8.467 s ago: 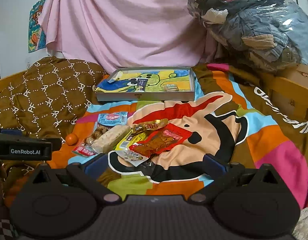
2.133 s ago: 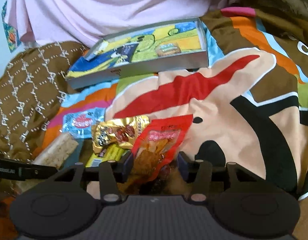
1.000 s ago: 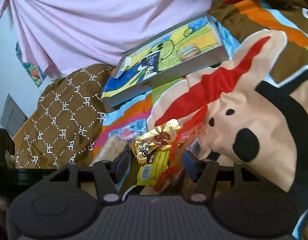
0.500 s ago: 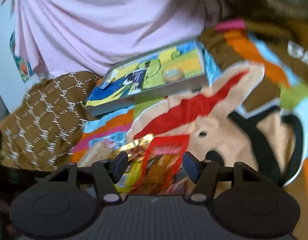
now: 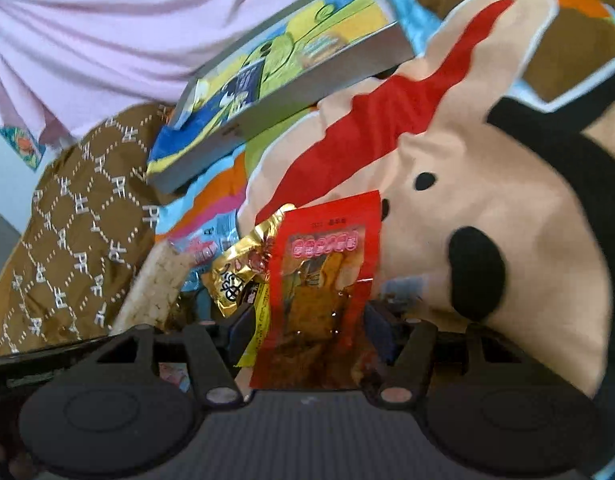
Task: Organize snacks
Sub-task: 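Lift the red packet with the right tool while the left lifts the nougat bar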
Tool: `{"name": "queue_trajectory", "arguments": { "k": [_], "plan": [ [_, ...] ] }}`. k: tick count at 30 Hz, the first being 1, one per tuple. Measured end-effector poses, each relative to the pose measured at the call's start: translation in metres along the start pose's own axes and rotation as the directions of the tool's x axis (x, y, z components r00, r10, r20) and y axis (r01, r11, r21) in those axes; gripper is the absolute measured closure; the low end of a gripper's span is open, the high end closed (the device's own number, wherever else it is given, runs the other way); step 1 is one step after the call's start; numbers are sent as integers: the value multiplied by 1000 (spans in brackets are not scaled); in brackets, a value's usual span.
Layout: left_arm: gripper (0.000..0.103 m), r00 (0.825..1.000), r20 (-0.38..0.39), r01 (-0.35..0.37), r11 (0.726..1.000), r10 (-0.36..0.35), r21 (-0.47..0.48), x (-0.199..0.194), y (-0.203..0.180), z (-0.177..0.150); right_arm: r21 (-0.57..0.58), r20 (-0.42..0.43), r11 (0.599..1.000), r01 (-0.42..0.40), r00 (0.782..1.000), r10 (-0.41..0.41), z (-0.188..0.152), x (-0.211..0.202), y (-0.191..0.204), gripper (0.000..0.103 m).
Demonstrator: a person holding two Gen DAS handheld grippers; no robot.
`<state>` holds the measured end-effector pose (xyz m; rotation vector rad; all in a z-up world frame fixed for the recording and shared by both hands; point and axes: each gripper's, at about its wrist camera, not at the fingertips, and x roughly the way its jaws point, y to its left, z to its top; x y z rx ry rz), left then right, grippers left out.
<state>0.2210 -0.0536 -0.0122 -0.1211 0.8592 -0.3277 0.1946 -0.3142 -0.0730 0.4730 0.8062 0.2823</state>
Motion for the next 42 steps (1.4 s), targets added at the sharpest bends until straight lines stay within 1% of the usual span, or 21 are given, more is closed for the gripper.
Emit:
{"name": "queue_trajectory", "arguments": {
  "k": [4,7,11,14,15,17,18,20,21,22,23,25,26,27,28,29,31,33,37,40,42],
  "plan": [
    [68,1000,0,3,1000,-3,-3,1,1,-1,-22,-4,999,-30,1000,30,0,8,6,38],
    [68,1000,7,2,1000,-2,-4,1,4,-1,-80,-37,997,-6,999,3,-3,4,16,39],
    [68,1000,2,-5,1000,5,-14,3,7,-3,-218,-35,975,44,998,-52,-14,7,38,25],
    [68,1000,5,-6,1000,6,-15,4,8,-4,-329,-23,939,96,994,-110,-24,12,55,21],
    [68,1000,4,-6,1000,6,-15,5,8,-5,-361,-18,925,122,990,-138,-27,14,59,22],
    [68,1000,3,-10,1000,10,-15,6,7,-5,-413,1,892,182,980,-199,-33,17,66,32],
    [68,1000,4,-14,1000,14,-13,7,6,-5,-436,11,878,197,977,-213,-36,18,69,33],
    [68,1000,4,-25,1000,25,-5,7,4,-5,-457,24,864,213,974,-227,-40,16,72,38],
    [68,999,3,-34,999,34,-2,7,3,-4,-462,29,859,220,972,-233,-40,15,73,39],
    [68,999,0,-43,999,43,-2,6,2,-3,-470,33,853,227,970,-240,-42,14,74,44],
    [68,999,2,-43,999,43,-6,4,2,-2,-477,41,847,236,968,-246,-43,11,75,47],
    [68,999,16,-30,999,30,-17,1,2,1,-484,46,840,243,966,-253,-44,10,79,49],
    [68,999,25,-27,999,28,-21,0,1,3,-503,53,828,248,965,-257,-46,10,81,50],
    [68,999,37,-28,999,29,-28,0,1,5,-539,68,800,262,961,-269,-49,12,85,50],
    [68,998,48,-25,999,27,-37,0,0,7,-574,91,769,281,955,-281,-52,13,90,52],
    [68,998,58,-18,999,21,-48,0,-2,9,-613,123,729,304,949,-291,-57,12,95,58],
    [68,997,73,-11,998,15,-63,-1,-4,13,-665,179,663,344,935,-306,-65,9,104,59],
    [68,997,81,-6,998,11,-58,-2,-7,15,-695,220,615,373,924,-312,-70,6,106,59],
    [68,996,86,-10,999,14,-49,-1,-11,19,-697,239,597,397,914,-328,-68,7,104,59],
    [68,995,96,-20,999,24,-44,-1,-11,20,-703,289,566,431,900,-327,-66,4,105,59],
    [68,994,103,-30,999,34,-46,-2,-11,23,-699,314,557,448,892,-324,-64,3,104,59]
  ]
}}
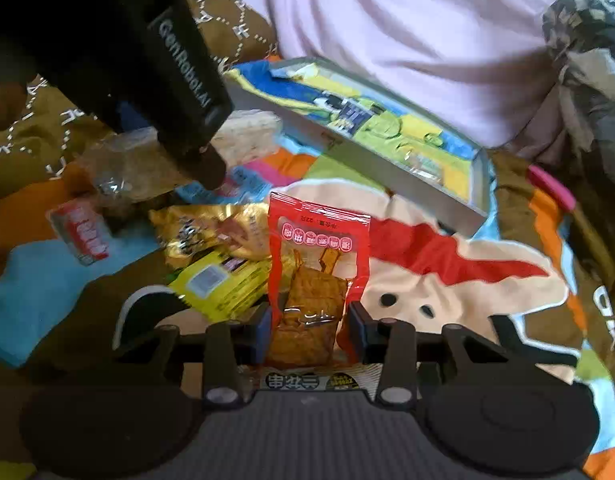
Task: Organize snacks
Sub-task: 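Lift the red packet with the right tool while the left lifts the nougat bar, then carry the nougat bar and red packet over the tray with both tools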
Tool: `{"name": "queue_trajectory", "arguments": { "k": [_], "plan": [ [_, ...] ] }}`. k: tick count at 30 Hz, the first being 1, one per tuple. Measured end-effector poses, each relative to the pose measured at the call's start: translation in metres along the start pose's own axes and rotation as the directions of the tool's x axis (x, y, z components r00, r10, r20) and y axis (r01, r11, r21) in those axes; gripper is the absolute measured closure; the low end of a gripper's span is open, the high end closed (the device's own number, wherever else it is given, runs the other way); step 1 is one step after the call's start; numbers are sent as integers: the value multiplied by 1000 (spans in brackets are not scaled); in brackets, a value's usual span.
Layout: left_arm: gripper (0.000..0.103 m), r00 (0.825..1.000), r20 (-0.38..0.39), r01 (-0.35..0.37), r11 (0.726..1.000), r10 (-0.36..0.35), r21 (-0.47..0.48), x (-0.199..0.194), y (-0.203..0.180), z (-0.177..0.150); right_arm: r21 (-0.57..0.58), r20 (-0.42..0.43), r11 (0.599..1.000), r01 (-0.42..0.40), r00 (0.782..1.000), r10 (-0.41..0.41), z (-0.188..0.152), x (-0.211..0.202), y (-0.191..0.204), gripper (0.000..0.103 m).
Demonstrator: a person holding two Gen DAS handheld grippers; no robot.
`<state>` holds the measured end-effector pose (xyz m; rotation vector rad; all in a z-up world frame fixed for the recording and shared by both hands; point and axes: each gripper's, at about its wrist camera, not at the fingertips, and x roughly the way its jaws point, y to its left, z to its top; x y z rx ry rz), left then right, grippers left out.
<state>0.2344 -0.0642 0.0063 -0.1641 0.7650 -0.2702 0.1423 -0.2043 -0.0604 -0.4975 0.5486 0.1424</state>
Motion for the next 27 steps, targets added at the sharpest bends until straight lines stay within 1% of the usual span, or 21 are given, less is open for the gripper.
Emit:
{"name": "queue_trajectory", "arguments": {
  "k": [4,9,13,17,23,27],
  "plan": [
    [68,999,17,-33,999,33,-4,2,-2,9,-2,51,999,45,998,-45,3,-1,-6,59],
    [68,997,40,-63,998,63,2,4,-10,24,22,107,996,91,990,-93,11,6,-16,59],
    [68,993,78,-87,996,87,-1,10,-17,38,17,160,990,140,977,-141,17,11,-25,58],
    [68,988,114,-104,994,105,-19,18,-25,54,16,221,979,202,954,-201,27,21,-36,58],
    [68,979,173,-106,993,112,-41,43,-36,88,17,312,960,279,911,-270,43,49,-58,58],
    [68,974,201,-96,993,107,-63,65,-43,113,48,325,956,288,901,-288,50,71,-72,57]
  ]
}}
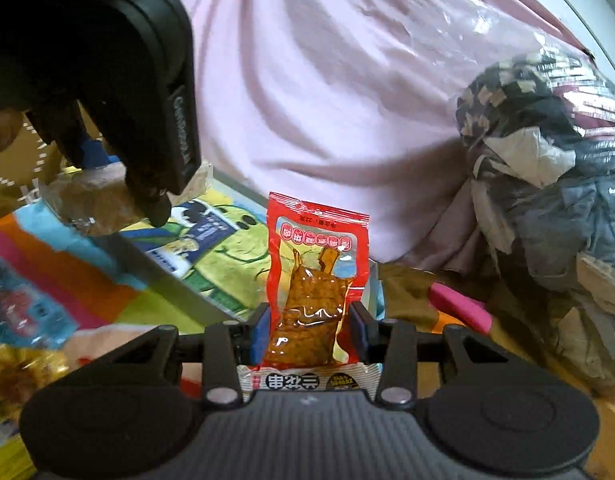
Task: Organize snacks
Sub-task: 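Carry the nougat bar and red packet over the tray with both tools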
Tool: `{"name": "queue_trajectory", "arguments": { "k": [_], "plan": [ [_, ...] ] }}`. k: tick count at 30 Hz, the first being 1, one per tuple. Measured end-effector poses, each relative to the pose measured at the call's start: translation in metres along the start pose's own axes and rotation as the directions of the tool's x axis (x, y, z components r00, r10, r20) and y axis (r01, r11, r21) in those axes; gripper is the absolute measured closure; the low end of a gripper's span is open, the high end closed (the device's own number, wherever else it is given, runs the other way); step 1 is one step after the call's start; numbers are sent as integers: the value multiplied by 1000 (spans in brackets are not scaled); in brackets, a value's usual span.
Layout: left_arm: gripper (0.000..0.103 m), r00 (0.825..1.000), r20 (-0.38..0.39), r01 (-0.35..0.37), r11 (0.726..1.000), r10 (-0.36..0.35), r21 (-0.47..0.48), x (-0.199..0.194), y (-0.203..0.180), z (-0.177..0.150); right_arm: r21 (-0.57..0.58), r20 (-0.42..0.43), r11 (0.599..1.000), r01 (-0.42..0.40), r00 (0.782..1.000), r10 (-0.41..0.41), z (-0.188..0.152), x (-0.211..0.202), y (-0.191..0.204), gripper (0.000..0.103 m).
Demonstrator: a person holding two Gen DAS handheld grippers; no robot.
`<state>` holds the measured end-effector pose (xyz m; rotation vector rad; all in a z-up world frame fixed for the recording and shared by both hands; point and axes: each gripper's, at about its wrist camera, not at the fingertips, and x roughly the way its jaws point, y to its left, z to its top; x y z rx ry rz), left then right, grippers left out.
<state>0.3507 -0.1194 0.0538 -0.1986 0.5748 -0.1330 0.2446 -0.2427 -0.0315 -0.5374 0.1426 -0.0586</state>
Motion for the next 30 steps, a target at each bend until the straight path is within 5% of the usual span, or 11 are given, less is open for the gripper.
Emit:
{"name": "queue_trajectory", "arguments": {
  "k": [14,30],
  "plan": [
    [68,998,45,-33,999,32,23,77,-21,35,243,-21,969,-46,998,53,-2,80,-30,56],
    [66,999,-2,-50,997,50,53,104,-19,28,372,-32,922,-104,992,125,-7,92,-45,44]
  ]
}}
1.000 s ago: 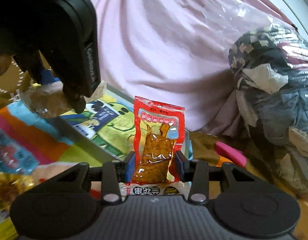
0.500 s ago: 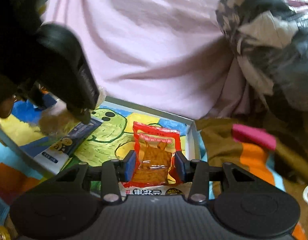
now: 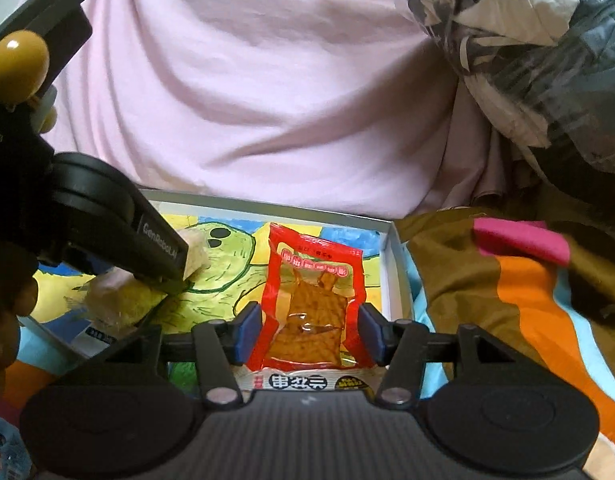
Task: Organize snacks
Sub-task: 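Carry the nougat bar and red packet over the tray with both tools, then open both tools to drop the nougat bar and red packet into the tray, then withdraw both tools from the tray back over the snack pile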
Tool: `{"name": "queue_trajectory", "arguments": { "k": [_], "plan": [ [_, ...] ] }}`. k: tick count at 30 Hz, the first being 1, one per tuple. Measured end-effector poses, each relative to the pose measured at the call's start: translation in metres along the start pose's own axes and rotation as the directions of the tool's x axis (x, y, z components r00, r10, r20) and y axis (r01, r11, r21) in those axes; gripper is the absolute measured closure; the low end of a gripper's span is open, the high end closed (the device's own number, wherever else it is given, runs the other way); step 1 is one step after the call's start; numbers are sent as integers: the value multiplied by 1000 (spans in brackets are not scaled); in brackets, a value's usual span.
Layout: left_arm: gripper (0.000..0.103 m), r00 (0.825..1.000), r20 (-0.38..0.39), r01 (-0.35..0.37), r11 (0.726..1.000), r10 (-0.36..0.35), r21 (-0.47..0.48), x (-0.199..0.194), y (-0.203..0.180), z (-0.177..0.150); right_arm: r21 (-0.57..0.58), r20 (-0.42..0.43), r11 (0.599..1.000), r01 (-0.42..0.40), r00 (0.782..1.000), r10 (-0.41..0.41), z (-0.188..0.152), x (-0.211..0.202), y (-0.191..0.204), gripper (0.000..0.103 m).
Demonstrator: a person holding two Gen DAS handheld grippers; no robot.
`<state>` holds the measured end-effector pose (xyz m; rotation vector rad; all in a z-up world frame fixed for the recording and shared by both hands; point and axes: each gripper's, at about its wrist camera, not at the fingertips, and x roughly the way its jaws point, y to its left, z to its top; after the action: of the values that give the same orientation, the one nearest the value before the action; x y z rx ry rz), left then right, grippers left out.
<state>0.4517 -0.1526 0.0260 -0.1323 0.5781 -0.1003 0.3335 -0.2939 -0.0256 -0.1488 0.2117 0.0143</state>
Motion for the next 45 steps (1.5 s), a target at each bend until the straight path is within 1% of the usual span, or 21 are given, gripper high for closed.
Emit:
{"name": "queue_trajectory", "arguments": {
  "k": [2,4,6,7,8,9,11,13,15,17,20,24,29,34,40,45],
  "plan": [
    [64,1000,3,0,1000,0,7,0,-2,0,11,-5,1000,-11,1000,11,1,1,-2,43],
    [58,1000,5,5,1000,-5,-1,-1,-3,0,21,-9,1000,-20,1000,20,1,2,-3,42],
    [49,1000,8,9,1000,-9,-12,-1,-4,0,28,-11,999,-27,1000,27,2,2,-5,37],
    [47,1000,10,5,1000,-5,-16,-2,-5,0,32,-10,999,-29,1000,30,2,2,-5,33],
    [43,1000,14,4,1000,-4,-18,-3,-5,1,36,-9,999,-31,999,31,2,2,-5,29],
    [36,1000,19,2,1000,-1,-19,-4,-5,1,39,-8,999,-32,999,32,3,1,-6,27],
    [28,999,35,-8,1000,9,-24,-9,-5,2,44,-9,998,-37,999,37,5,1,-6,22],
    [23,999,51,-14,999,16,-36,-15,-3,4,45,-6,998,-41,999,41,7,-2,-6,19],
    [15,998,62,-18,999,21,-50,-21,-1,7,45,2,998,-39,999,39,10,-6,-6,14],
    [11,997,74,-28,997,33,-66,-28,2,8,51,14,998,-32,999,31,14,-11,-7,8],
    [5,995,90,-45,996,53,-81,-40,4,10,71,27,997,-29,999,28,22,-21,-10,4],
    [1,991,120,-53,994,64,-94,-63,7,12,93,40,995,-33,999,30,33,-39,-15,0],
    [1,985,151,-72,993,85,-92,-97,8,5,143,47,989,-42,998,35,45,-68,-21,0],
    [1,980,170,-87,993,101,-83,-132,11,-18,215,26,974,-68,998,64,46,-99,-28,0],
    [1,981,171,-83,994,95,-77,-170,19,-49,236,22,969,-71,997,68,39,-140,-30,0],
    [1,980,174,-83,995,92,-57,-194,21,-76,221,27,973,-59,998,54,27,-175,-28,0]
  ]
}}
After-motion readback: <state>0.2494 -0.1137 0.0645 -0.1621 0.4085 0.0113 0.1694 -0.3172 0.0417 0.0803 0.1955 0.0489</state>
